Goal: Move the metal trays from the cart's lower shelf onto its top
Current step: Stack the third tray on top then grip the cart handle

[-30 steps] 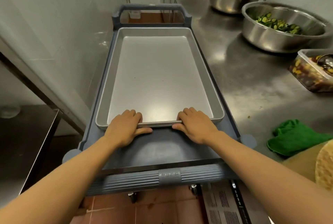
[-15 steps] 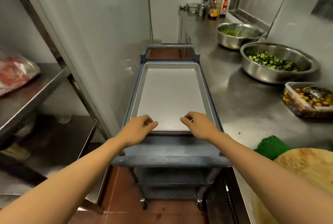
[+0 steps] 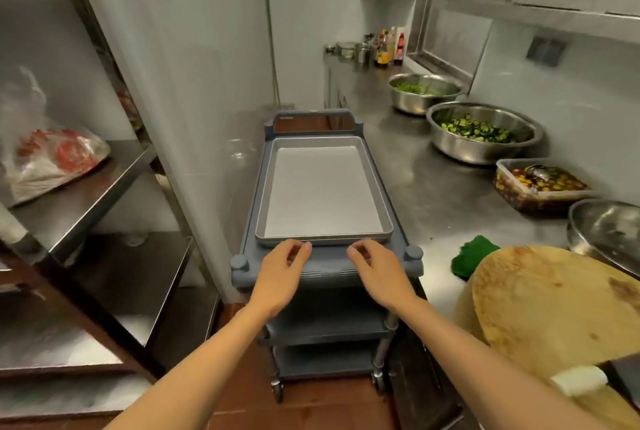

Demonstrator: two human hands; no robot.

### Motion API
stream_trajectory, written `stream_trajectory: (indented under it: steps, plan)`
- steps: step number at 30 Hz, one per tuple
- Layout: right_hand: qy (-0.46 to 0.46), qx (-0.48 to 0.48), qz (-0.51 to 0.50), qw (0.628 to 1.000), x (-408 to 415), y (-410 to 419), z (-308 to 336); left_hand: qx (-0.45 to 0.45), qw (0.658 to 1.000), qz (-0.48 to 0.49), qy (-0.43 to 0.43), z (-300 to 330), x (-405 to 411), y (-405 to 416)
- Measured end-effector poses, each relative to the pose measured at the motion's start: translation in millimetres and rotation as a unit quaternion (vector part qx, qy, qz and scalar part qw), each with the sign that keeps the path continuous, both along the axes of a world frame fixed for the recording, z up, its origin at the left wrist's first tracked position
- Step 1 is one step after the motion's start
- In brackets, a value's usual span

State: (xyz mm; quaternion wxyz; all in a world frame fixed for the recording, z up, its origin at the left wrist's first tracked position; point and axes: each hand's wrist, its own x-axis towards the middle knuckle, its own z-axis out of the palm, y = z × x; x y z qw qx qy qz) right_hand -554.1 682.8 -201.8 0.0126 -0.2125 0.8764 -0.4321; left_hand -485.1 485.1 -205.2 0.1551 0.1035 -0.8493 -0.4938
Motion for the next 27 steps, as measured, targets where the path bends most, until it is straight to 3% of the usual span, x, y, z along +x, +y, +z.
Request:
stream_trajectory:
  steps: [6,9,15,27]
  plan:
    - [-0.043,0.074,-0.008,0.996,18,1,-28,-0.039,0.996,0.011,-0.079,-29,7,-7]
    - [-0.005,0.106,-0.006,0.994,3,-5,-40,-0.056,0.993,0.009,-0.099,-48,-3,-16]
    - [0.027,0.287,0.037,0.957,-37,-2,-72,-0.189,0.968,-0.03,-0.162,-79,-26,-38]
    - [0.107,0.342,0.05,0.932,-81,-4,-102,-0.351,0.912,-0.053,-0.206,-105,-68,-50]
